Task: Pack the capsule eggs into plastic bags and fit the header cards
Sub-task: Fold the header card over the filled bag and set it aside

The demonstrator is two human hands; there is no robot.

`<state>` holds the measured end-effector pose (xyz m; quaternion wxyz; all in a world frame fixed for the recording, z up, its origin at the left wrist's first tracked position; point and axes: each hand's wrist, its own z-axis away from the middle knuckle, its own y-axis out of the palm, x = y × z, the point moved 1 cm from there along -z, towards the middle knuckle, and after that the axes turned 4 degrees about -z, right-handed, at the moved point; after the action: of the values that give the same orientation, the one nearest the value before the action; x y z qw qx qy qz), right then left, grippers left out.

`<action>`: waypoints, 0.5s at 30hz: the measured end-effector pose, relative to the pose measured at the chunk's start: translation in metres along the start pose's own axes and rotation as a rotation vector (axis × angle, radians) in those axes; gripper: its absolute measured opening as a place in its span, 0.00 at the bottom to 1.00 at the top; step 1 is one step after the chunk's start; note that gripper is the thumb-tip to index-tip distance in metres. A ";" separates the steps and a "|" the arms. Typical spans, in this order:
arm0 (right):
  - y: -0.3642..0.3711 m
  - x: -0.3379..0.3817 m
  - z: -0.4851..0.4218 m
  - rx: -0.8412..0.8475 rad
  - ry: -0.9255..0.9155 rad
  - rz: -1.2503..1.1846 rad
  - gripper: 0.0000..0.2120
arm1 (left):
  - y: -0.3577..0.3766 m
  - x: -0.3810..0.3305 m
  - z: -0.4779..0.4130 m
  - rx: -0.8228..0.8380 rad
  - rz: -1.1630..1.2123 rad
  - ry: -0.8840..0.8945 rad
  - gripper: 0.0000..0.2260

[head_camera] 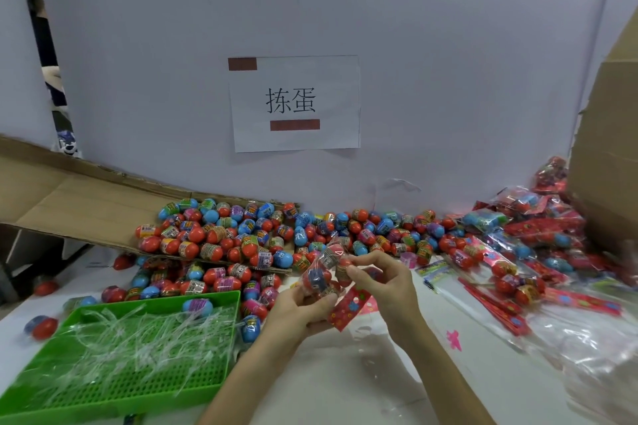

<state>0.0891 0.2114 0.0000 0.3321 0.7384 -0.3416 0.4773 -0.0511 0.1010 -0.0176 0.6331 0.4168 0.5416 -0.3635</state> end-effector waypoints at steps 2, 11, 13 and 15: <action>-0.003 0.001 -0.002 0.002 -0.011 0.073 0.03 | 0.001 0.000 0.000 0.030 -0.026 0.016 0.15; -0.029 0.009 -0.009 0.124 0.240 0.156 0.14 | -0.004 0.000 -0.005 -0.117 -0.042 0.027 0.15; -0.033 0.010 -0.011 0.106 0.279 0.081 0.14 | -0.008 -0.002 -0.008 -0.183 -0.001 0.061 0.14; -0.039 0.015 -0.011 0.147 0.313 0.056 0.15 | -0.012 -0.004 -0.008 -0.223 0.078 0.080 0.11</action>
<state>0.1206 0.2391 0.0106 0.3130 0.6677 -0.2704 0.6190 -0.0660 0.1038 -0.0155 0.6670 0.3788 0.5869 -0.2592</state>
